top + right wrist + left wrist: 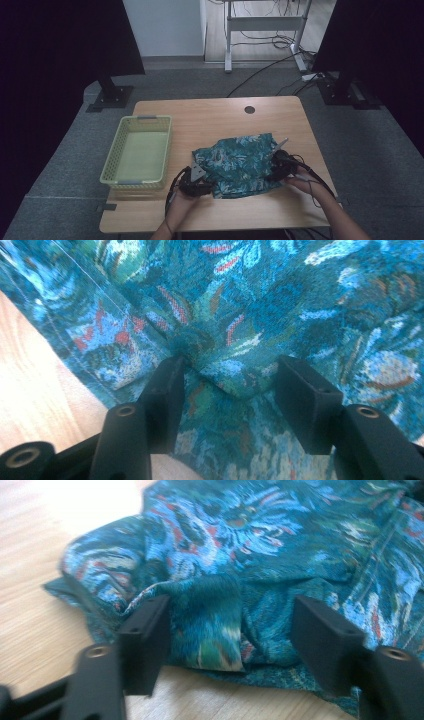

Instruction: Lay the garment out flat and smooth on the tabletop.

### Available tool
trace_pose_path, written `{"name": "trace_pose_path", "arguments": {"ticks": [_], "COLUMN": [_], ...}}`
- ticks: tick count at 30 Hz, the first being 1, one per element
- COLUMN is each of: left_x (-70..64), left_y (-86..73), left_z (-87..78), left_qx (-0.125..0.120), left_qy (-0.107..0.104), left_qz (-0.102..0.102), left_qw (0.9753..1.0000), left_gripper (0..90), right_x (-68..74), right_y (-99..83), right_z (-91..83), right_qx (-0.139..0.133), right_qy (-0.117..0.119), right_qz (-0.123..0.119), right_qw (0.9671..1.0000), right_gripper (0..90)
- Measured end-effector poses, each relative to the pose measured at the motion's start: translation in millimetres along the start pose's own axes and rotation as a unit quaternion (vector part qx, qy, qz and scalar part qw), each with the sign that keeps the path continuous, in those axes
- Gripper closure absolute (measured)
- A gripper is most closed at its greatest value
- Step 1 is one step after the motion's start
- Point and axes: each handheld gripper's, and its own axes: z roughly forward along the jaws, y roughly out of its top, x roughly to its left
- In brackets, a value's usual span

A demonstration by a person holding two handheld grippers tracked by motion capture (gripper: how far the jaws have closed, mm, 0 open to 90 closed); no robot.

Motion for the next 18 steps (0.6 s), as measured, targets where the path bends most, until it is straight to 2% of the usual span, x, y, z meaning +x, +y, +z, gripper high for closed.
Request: {"name": "trace_pose_path", "arguments": {"ticks": [2, 4, 5, 7, 9, 11, 13, 15, 18], "left_x": [-2.0, -4.3, -4.7, -6.0, -5.7, -5.4, -5.4, -6.7, -11.9], "left_y": [0.4, 0.8, 0.8, 0.7, 0.4, -0.9, -1.9, -5.6, -11.2], "left_z": [1.7, 4.2, 5.5, 6.8, 7.1, 5.8, 4.5, -1.7, -10.5], "left_qx": [0.003, 0.015, 0.02, 0.024, 0.027, 0.03, 0.029, 0.028, 0.027], "left_qy": [-0.013, -0.01, -0.017, -0.011, -0.017, -0.021, -0.025, -0.038, -0.047], "left_qz": [0.012, 0.024, 0.029, 0.035, 0.036, 0.037, 0.034, 0.031, 0.037], "left_qw": [0.9998, 0.9995, 0.9992, 0.999, 0.9988, 0.9986, 0.9987, 0.9984, 0.9978], "left_gripper": [42.6, 47.6, 53.7, 64.4, 73.2, 81.0, 84.7, 87.0, 88.5], "right_x": [0.4, 0.0, 0.4, 2.6, 7.0, 12.4, 17.1, 21.5, 30.5], "right_y": [1.3, 2.0, 1.9, 1.6, 0.9, -1.5, -5.6, -11.1, -21.0], "right_z": [1.1, 1.2, 1.1, 0.7, 0.2, -0.1, -1.3, -3.0, -6.2], "right_qx": [0.0, -0.001, 0.0, 0.003, 0.009, 0.01, 0.01, 0.011, 0.013], "right_qy": [-0.005, -0.009, -0.016, -0.032, -0.033, -0.031, -0.027, -0.022, -0.019], "right_qz": [-0.003, -0.006, -0.008, -0.016, -0.025, -0.033, -0.038, -0.041, -0.047], "right_qw": [1.0, 0.9999, 0.9998, 0.9993, 0.9991, 0.9989, 0.9988, 0.9988, 0.9986], "right_gripper": [51.0, 57.0, 61.0, 74.8, 82.1, 84.7, 85.4, 86.0, 86.2]}}
